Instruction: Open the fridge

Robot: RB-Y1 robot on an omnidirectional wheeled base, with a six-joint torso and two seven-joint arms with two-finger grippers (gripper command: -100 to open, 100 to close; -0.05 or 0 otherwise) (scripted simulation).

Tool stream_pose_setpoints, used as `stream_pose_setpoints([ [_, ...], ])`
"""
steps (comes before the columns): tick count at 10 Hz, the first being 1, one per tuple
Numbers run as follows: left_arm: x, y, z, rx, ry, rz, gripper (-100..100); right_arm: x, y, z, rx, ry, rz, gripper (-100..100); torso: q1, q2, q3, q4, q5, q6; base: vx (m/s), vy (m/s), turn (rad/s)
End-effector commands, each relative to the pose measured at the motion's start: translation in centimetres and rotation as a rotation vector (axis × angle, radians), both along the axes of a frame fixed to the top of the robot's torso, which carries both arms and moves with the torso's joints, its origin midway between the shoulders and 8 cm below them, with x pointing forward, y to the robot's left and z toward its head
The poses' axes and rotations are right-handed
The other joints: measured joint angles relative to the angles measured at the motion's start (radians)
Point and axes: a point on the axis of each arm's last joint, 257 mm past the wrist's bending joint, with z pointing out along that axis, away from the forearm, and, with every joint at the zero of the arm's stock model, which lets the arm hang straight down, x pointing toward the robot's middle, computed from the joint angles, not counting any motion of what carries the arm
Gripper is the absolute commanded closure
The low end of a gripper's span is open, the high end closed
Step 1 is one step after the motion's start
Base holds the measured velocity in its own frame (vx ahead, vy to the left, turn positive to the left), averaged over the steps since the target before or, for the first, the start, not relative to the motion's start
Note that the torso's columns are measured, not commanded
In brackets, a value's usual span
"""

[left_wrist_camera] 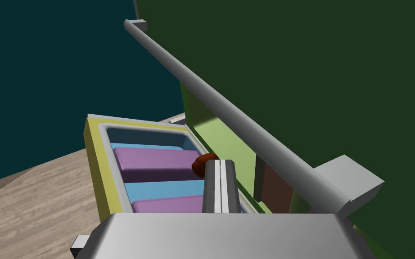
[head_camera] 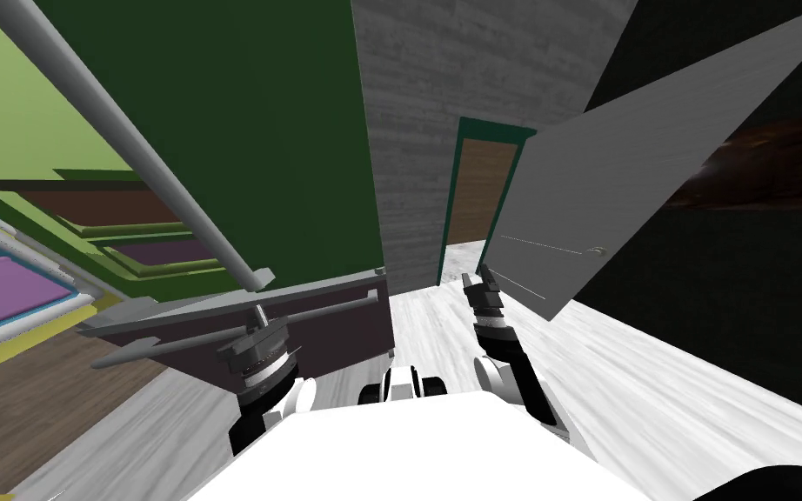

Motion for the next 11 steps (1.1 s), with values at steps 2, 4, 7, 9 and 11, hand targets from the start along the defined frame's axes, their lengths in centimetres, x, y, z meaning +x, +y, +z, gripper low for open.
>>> stream_pose_setpoints([
  [2,0.8,-0.9,-0.1,0.018,-0.001,-0.065,-100,0.0,0.0,0.0,-0.001,0.000,0.000,0,0.007,-0.001,-0.001,0.000,0.002,0.000,0.023,0.166,-0.111],
  [4,1.3,-1.6,-0.5,0.000,-0.005,-0.105,-100,0.0,0.0,0.0,-0.001,0.000,0.000,0,-0.005,0.001,0.000,0.000,-0.001,-0.001,0.033,0.207,-0.100],
  [7,2.2,-2.7,-1.0,-0.004,-0.005,-0.177,-100,0.0,0.0,0.0,-0.001,0.000,0.000,0,-0.010,0.001,0.000,0.000,-0.002,0.000,0.040,0.187,-0.127],
  [9,2.8,-3.3,-1.3,-0.004,-0.002,-0.217,-100,0.0,0.0,0.0,-0.001,0.000,0.000,0,-0.007,0.002,0.001,0.001,-0.002,0.000,0.006,0.193,-0.102],
  [11,3.0,-3.1,-0.3,-0.005,-0.004,-0.212,-100,0.0,0.0,0.0,0.000,0.000,0.000,0,-0.008,0.001,0.000,0.000,-0.002,-0.002,-0.003,0.048,-0.009],
])
